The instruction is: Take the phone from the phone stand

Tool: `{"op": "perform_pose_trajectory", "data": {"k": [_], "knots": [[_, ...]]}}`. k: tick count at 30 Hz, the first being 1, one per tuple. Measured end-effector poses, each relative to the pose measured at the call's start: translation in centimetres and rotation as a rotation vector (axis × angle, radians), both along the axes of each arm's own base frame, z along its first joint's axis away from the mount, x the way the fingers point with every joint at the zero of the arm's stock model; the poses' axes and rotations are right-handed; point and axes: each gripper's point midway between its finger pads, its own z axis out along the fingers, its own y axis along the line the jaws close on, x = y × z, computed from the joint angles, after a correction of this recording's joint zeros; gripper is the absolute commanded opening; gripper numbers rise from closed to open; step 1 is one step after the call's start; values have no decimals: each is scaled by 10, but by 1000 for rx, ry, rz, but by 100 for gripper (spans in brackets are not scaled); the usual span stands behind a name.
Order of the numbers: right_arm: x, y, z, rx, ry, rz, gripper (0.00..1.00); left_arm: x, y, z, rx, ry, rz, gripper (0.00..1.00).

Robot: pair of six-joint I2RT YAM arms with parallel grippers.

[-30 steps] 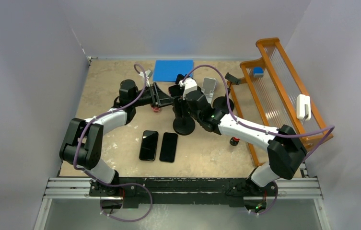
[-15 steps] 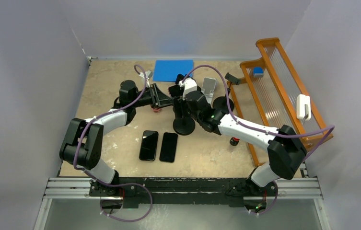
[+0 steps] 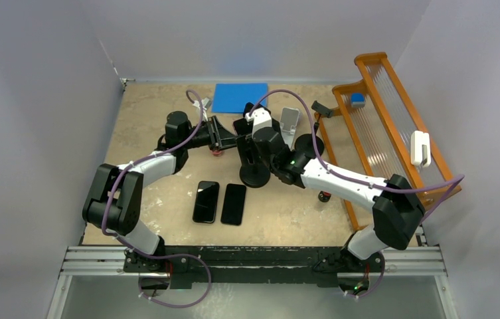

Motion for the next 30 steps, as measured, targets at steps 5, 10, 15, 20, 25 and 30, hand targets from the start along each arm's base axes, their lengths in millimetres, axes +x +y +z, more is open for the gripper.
{"op": "perform_pose_trajectory", "data": {"k": [5, 10, 15, 20, 25, 30], "knots": [[4, 3, 5, 5, -9, -1, 87, 0, 0, 0, 0, 0, 0, 0], [4, 7, -1, -3, 4, 4, 70, 0, 0, 0, 0, 0, 0, 0], [3, 9, -3, 0, 8, 11, 36, -1, 0, -1, 0, -2, 0, 0], [1, 9, -3, 23, -5, 17, 0, -2, 1, -2, -10, -21, 2, 0], [-6, 4, -4, 76, -13, 44, 0, -10, -2, -3, -47, -22, 1, 0], [-12, 2, -4, 127, -9, 75, 0, -17, -5, -2, -82, -19, 5, 0]]}}
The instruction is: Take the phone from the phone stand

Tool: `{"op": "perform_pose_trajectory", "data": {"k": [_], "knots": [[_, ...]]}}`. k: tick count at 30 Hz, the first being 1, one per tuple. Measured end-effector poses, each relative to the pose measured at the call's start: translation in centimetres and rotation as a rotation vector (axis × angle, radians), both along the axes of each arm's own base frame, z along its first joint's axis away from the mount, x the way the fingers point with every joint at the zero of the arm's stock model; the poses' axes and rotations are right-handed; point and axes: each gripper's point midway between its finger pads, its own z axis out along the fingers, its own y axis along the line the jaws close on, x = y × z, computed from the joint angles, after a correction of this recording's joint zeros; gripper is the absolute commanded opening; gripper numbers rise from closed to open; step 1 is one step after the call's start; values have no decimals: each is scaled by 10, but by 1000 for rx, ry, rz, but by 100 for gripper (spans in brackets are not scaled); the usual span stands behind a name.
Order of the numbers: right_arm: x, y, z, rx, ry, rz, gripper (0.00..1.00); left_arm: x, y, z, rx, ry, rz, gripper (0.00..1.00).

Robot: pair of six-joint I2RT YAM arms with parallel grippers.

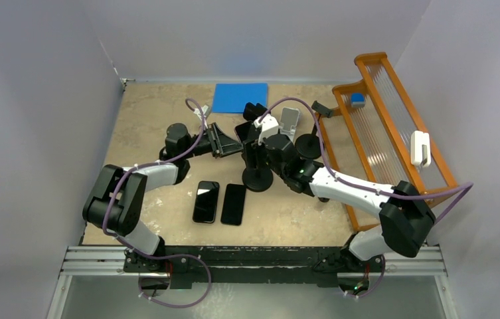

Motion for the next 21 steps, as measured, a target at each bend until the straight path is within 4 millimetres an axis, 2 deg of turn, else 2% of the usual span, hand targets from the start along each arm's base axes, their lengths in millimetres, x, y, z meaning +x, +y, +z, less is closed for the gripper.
{"op": "perform_pose_trajectory", "data": {"k": [21], "knots": [[-5, 0, 2, 193, 54, 92, 0, -3, -1, -2, -38, -45, 13, 0]]}}
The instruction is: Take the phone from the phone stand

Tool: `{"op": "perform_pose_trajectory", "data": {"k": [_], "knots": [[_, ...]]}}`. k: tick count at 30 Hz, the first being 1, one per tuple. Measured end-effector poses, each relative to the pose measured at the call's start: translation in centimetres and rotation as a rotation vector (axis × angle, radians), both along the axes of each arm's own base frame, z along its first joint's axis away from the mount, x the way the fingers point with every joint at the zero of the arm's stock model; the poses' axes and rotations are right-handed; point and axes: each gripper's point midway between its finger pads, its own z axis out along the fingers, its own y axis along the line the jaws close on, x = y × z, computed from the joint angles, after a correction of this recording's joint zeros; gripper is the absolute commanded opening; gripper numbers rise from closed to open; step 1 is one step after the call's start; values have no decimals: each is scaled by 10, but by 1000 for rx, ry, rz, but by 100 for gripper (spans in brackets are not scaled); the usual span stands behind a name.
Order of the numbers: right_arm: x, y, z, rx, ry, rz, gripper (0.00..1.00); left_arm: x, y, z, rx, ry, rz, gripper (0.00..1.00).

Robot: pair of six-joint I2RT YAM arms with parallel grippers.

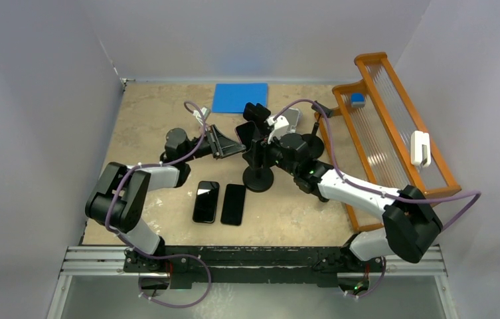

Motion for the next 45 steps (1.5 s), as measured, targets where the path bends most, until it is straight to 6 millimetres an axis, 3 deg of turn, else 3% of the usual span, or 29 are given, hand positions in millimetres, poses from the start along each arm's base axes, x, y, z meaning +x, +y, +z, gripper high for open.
{"op": "perform_pose_trajectory", "data": {"k": [5, 6, 7, 8, 9, 11, 16, 17, 32, 39, 45], "knots": [[-2, -2, 3, 35, 14, 10, 0, 0, 0, -1, -1, -4, 0, 0], [-1, -2, 3, 35, 13, 9, 1, 0, 0, -2, 0, -4, 0, 0], [-1, -2, 3, 34, 12, 8, 9, 0, 0, -2, 1, -5, 0, 0], [-1, -3, 3, 31, 11, 7, 9, 0, 0, -3, 4, -3, 0, 0], [-1, -3, 3, 28, 11, 5, 36, 1, 0, -3, 7, -2, -1, 0], [-1, -5, 4, 23, 12, -1, 61, 1, -1, -2, 16, -1, -8, 0], [-1, -7, 4, -18, 8, -32, 95, 2, -3, -3, 41, 10, -22, 0], [-1, -9, 4, -34, 4, -48, 98, 2, -3, -4, 47, 15, -22, 0], [1, -16, 12, -260, -91, -181, 99, 6, -3, -2, 93, 42, -48, 0], [-1, -17, 7, -310, -95, -165, 99, 6, -4, -1, 113, 50, -67, 0], [-1, -16, -2, -330, -80, -161, 91, 6, -4, -2, 121, 56, -76, 0]]}}
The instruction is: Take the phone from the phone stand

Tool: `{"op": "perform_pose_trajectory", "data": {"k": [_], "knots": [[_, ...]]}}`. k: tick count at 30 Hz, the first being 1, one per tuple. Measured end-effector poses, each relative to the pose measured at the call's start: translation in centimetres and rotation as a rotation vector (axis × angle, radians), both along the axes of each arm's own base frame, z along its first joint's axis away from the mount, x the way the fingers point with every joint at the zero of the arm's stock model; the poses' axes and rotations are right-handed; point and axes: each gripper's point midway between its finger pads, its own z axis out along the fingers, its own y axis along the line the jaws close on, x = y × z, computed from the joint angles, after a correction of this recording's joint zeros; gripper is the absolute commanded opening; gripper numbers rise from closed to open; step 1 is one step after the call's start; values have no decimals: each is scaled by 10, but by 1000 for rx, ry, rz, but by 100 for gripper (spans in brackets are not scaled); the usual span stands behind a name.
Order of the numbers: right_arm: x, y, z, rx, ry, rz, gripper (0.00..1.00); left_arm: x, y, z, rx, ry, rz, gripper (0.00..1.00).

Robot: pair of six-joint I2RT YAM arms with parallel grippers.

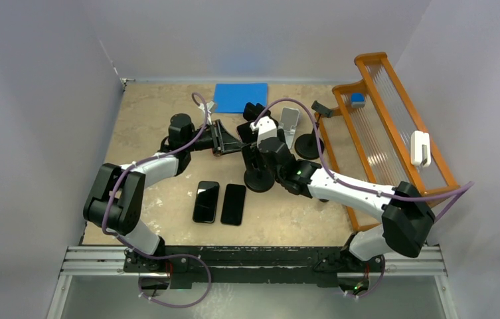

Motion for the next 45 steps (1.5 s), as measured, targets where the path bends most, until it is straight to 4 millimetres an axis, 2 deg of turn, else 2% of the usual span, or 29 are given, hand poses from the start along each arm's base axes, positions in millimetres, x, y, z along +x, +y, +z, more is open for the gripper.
{"op": "perform_pose_trajectory", "data": {"k": [4, 6, 13, 15, 29, 45], "knots": [[0, 1, -9, -17, 15, 1, 85, 0, 0, 1, 1, 1, -6, 0], [0, 2, -12, -21, 20, 3, 78, -1, 0, 1, 2, -3, -9, 0], [-2, 6, -12, -21, 17, 17, 22, -2, 0, 1, 3, -9, -19, 0], [-1, 6, -12, -17, 16, 15, 0, -2, 0, 1, 1, -11, -18, 0], [-3, 6, -16, 174, 57, 89, 0, -7, -1, 1, -89, -65, 56, 0], [-4, 6, -15, 299, 100, 118, 0, -8, 0, 4, -126, -116, 68, 0]]}}
